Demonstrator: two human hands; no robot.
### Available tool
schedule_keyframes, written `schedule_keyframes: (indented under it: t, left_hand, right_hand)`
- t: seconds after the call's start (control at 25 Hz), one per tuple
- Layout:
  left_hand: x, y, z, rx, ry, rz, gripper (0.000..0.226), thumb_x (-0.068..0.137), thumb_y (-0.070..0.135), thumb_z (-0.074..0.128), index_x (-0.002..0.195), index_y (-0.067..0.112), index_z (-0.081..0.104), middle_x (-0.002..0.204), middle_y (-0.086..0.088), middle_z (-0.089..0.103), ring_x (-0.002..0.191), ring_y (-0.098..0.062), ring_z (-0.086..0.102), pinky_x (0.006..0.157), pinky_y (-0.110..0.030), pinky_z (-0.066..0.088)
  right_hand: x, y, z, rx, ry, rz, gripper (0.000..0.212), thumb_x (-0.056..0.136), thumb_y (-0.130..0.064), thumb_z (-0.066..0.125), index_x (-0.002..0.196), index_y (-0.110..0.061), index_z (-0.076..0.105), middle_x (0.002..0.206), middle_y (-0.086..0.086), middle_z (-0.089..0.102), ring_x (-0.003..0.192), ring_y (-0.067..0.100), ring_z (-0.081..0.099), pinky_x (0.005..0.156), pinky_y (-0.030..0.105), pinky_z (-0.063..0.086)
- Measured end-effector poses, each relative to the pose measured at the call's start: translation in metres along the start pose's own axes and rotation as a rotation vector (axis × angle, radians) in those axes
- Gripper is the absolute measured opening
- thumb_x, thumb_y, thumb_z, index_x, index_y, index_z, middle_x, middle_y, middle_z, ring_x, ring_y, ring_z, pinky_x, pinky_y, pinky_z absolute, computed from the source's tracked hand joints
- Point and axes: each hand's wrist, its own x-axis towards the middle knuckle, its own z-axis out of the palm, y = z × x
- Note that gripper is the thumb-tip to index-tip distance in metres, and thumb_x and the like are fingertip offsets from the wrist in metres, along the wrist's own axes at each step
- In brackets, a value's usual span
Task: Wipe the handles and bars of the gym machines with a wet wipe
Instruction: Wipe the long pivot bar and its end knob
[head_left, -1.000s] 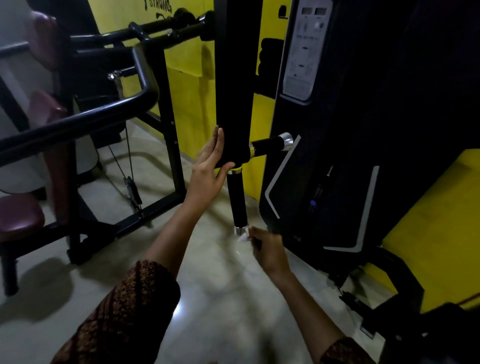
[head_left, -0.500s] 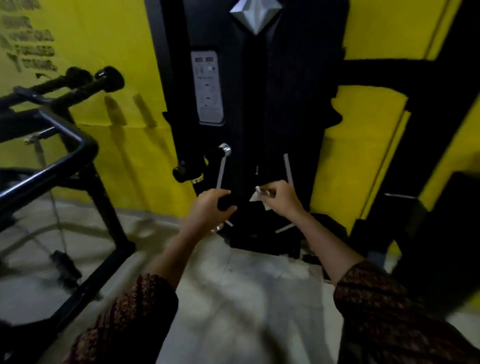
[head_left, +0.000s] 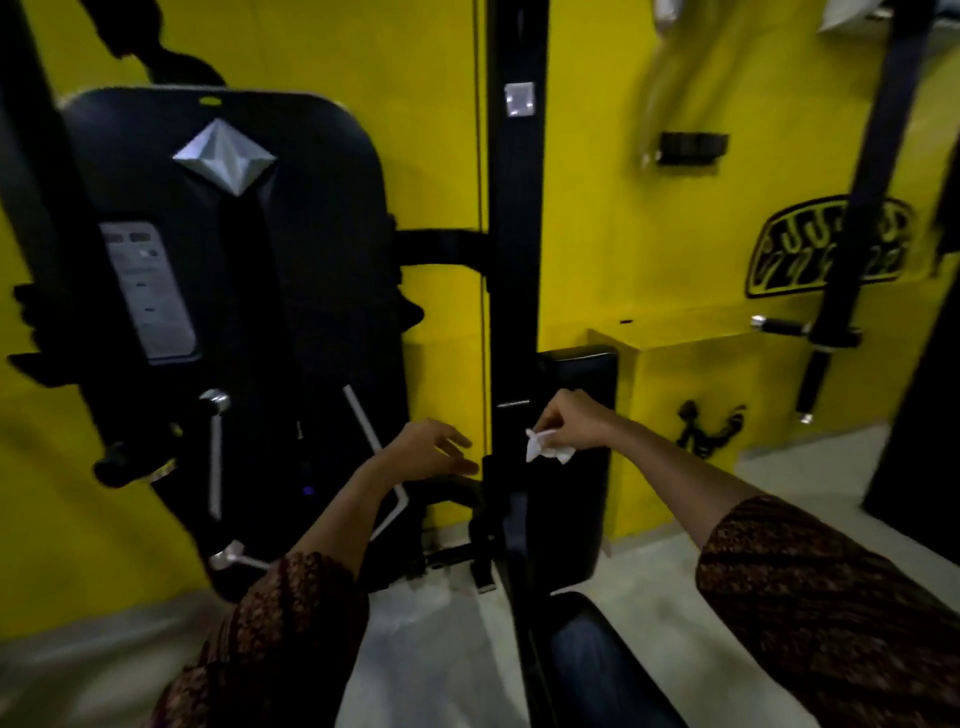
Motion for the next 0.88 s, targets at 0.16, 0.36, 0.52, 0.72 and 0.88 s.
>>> schedule_keyframes:
  t: [0.16, 0.36, 0.52, 0.72, 0.88]
  left_hand:
    - [0.039, 0.075, 0.051, -0.261, 0.086, 0.07, 0.05, 0.074, 0.018, 0.077, 0.12, 0.008, 0.059, 0.108, -0.01, 0.065, 0.101, -0.019, 0.062, 0.085, -0.026, 0.048]
    - [0.106, 0.154, 0.125, -0.41, 0.089, 0.146, 0.048, 0.073, 0.009, 0.077, 0.118, 0.004, 0.06, 0.111, -0.016, 0.064, 0.095, -0.017, 0.06, 0.083, -0.027, 0.051]
    - [0.166, 0.217, 0.183, -0.437, 0.044, 0.163, 0.045, 0.071, 0.008, 0.078, 0.113, 0.006, 0.063, 0.115, -0.017, 0.063, 0.08, -0.01, 0.065, 0.063, -0.015, 0.048]
    - [0.226, 0.294, 0.234, -0.47, -0.002, 0.186, 0.045, 0.075, 0.006, 0.075, 0.117, 0.004, 0.06, 0.118, -0.016, 0.06, 0.089, -0.017, 0.061, 0.061, -0.015, 0.047]
    - [0.269, 0.324, 0.262, -0.445, -0.03, 0.19, 0.047, 0.075, 0.009, 0.075, 0.119, 0.007, 0.059, 0.121, -0.016, 0.06, 0.092, -0.018, 0.061, 0.07, -0.025, 0.048]
  right_hand:
    - [-0.05, 0.068, -0.035, 0.058, 0.123, 0.067, 0.022, 0.085, -0.008, 0.066, 0.1, 0.007, 0.069, 0.104, 0.021, 0.068, 0.095, 0.032, 0.063, 0.073, 0.038, 0.048]
    - [-0.099, 0.164, -0.083, 0.021, 0.255, 0.17, 0.017, 0.084, -0.01, 0.066, 0.093, 0.003, 0.072, 0.08, 0.018, 0.069, 0.074, 0.02, 0.058, 0.055, 0.022, 0.031]
    - [-0.122, 0.244, -0.131, 0.005, 0.291, 0.272, 0.02, 0.085, -0.011, 0.065, 0.1, 0.002, 0.07, 0.088, 0.017, 0.069, 0.072, 0.011, 0.048, 0.052, 0.025, 0.028]
    - [-0.135, 0.331, -0.182, -0.016, 0.31, 0.325, 0.02, 0.083, -0.011, 0.066, 0.09, 0.007, 0.07, 0.081, 0.025, 0.066, 0.069, 0.013, 0.042, 0.049, 0.023, 0.027]
    - [-0.129, 0.386, -0.203, 0.066, 0.348, 0.319, 0.023, 0.081, -0.013, 0.07, 0.1, 0.001, 0.07, 0.091, 0.021, 0.069, 0.08, 0.023, 0.062, 0.067, 0.038, 0.048]
